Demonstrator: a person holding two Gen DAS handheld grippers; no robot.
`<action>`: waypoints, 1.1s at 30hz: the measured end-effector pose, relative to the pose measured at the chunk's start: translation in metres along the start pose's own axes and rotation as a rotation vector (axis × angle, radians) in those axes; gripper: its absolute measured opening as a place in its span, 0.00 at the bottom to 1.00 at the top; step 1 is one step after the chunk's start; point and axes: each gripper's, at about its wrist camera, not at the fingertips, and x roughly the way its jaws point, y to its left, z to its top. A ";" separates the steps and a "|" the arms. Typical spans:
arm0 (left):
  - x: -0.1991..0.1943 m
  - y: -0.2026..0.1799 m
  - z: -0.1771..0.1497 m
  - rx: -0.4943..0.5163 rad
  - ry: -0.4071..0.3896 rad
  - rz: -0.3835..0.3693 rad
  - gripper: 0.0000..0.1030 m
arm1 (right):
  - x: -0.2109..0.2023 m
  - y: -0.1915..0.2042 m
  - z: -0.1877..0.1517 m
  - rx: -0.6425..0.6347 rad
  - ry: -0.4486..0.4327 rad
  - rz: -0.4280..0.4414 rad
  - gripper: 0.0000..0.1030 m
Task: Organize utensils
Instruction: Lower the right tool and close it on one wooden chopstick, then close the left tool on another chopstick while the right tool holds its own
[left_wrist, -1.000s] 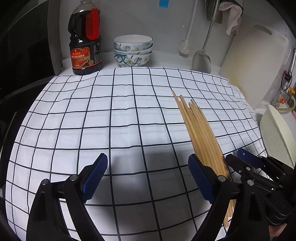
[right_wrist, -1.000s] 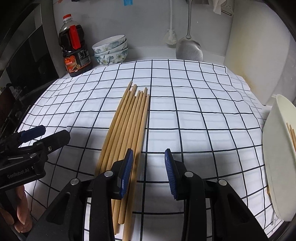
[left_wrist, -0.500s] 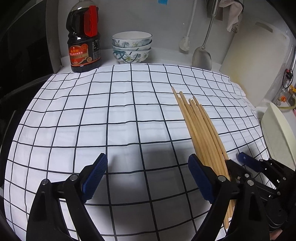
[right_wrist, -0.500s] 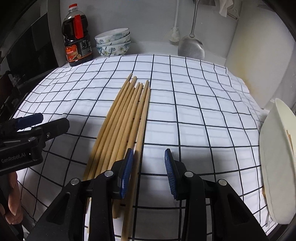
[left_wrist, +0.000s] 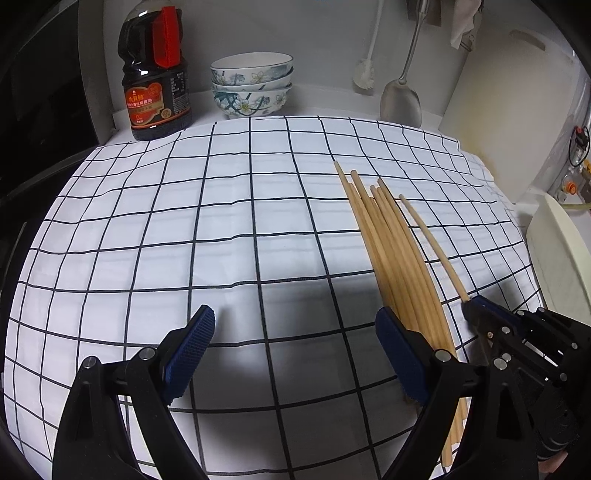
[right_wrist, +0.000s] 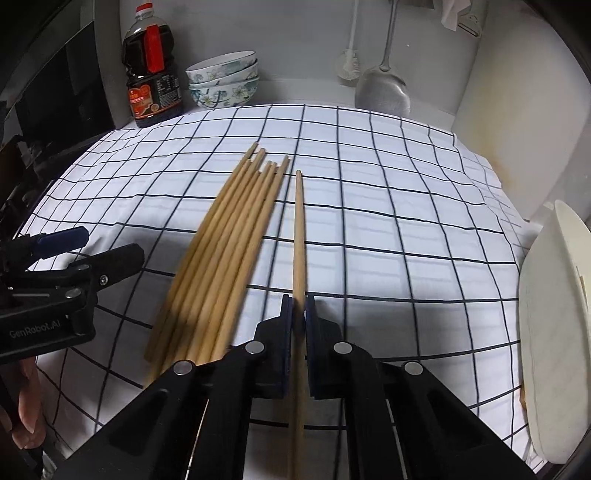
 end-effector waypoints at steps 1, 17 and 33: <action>0.001 -0.003 0.000 0.005 0.000 0.004 0.85 | 0.000 -0.005 -0.001 0.011 -0.002 -0.001 0.07; 0.020 -0.027 0.007 0.055 0.031 0.062 0.92 | -0.003 -0.018 -0.004 0.053 -0.010 0.049 0.07; 0.038 -0.027 0.020 0.047 0.043 0.097 0.94 | 0.001 -0.011 -0.001 0.013 -0.022 0.047 0.24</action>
